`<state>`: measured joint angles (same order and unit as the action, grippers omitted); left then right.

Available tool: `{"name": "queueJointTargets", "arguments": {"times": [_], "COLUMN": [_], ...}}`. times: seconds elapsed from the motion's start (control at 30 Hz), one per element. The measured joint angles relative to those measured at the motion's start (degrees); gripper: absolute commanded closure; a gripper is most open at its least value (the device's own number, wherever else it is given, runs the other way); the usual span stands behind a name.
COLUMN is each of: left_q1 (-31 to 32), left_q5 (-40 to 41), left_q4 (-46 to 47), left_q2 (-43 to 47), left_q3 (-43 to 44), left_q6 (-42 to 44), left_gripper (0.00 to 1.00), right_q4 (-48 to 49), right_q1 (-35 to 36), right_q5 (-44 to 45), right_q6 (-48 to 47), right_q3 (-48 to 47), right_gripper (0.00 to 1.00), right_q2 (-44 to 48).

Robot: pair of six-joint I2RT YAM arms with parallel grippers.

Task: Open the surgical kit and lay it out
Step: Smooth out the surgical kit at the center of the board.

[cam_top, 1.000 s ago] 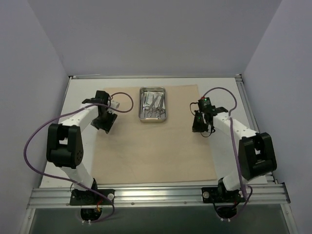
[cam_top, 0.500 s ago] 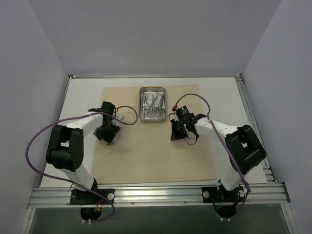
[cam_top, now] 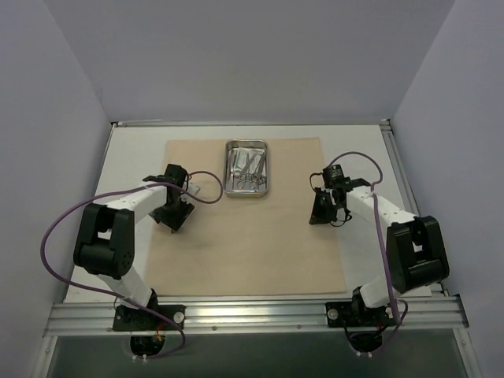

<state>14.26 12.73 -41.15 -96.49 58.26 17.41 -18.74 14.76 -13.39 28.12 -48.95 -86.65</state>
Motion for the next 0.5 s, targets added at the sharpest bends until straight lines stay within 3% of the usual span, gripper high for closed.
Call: {"name": "queueJointTargets", "arguments": {"times": [0.03,0.07,0.2,0.3,0.5], "left_q1": [-0.11,-0.2,-0.55,-1.22,-2.93], "left_q5": [-0.98,-2.32,-8.37,-11.65,-12.66], "left_q4": [-0.74,-1.97,-5.77,-5.99,-6.34], "left_q2": [0.31,0.66,2.71,4.04,2.95], "left_q3": [0.57,1.66,10.36,17.55,25.62], "left_q6": [-0.11,-0.2,-1.77,-4.0,-8.28], "left_gripper": [0.3,0.29,0.27,0.26,0.26], "right_q4": [-1.81,-2.91,-3.82,-3.06,-3.21], "right_q1": [0.15,0.28,0.63,1.38,4.02], "right_q5": [0.02,0.11,1.88,4.72,9.55], "right_q6": [-0.26,-0.5,-0.98,-0.92,-0.92], "right_q3": [-3.13,-6.82,-25.27,-37.0,-51.45], "right_gripper": [0.93,0.81,0.58,0.52,0.54], "right_q2": [-0.39,-0.92,-5.03,-9.44,-22.03]}}
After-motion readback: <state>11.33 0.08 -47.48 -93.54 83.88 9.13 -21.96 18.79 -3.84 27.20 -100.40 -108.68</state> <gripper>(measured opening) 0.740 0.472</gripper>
